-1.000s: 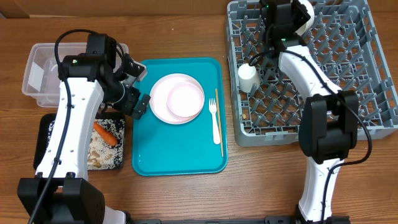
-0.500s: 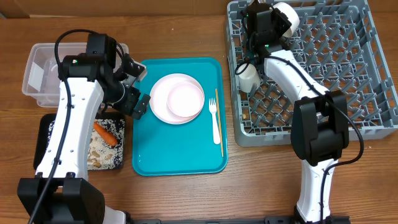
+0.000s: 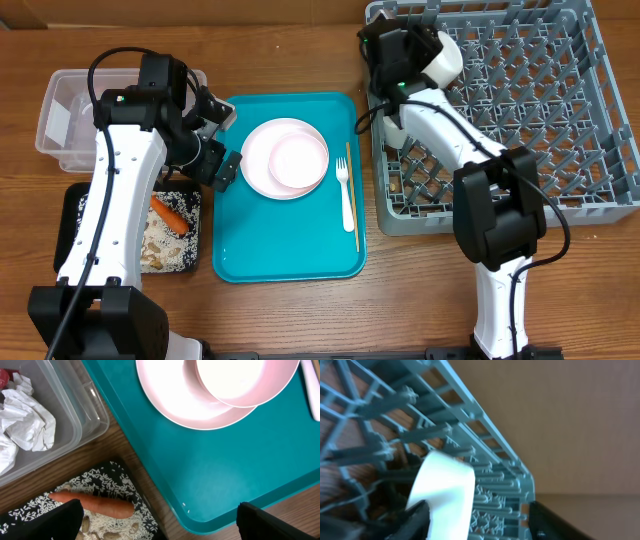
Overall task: Sort waste into correct bins and load items into the dishwasher
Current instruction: 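Release the bowl and move the right gripper back toward the teal tray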
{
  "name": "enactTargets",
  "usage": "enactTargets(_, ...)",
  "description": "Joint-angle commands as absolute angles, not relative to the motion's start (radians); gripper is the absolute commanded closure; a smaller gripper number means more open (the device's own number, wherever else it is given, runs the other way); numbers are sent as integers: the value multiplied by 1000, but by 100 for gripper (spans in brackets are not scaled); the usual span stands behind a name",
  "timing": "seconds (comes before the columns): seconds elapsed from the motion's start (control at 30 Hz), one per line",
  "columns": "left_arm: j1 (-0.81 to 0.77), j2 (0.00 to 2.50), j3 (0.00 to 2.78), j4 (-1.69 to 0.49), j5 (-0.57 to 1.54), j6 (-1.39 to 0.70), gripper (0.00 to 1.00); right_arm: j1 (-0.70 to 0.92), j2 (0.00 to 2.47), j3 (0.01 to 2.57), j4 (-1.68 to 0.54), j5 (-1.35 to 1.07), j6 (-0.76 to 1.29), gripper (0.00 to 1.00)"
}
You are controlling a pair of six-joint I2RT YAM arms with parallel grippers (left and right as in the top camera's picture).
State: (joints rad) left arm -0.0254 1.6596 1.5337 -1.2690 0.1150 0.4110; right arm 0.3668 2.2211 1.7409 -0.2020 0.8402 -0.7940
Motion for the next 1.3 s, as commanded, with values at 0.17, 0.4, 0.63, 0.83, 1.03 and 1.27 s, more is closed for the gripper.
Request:
enactTargets(0.17,-23,1647,1547,-1270,112,411,0,415,2213,1734,-200,864,-663,27)
enactTargets(0.4,-23,1647,1547,-1270,112,411,0,427,2090,1736,-370,786,-426,25)
enactTargets(0.63,-23,1647,1547,-1270,112,411,0,411,1886,1736,-617,403,-129,21)
enactTargets(0.83,-23,1647,1547,-1270,112,411,0,407,1791,1736,-723,30,124,21)
enactTargets(1.03,-23,1647,1547,-1270,112,411,0,421,1794,1719,-849,-276,284,14)
enactTargets(1.27,-23,1647,1547,-1270,112,411,0,451,1797,1654,-865,-312,294,14)
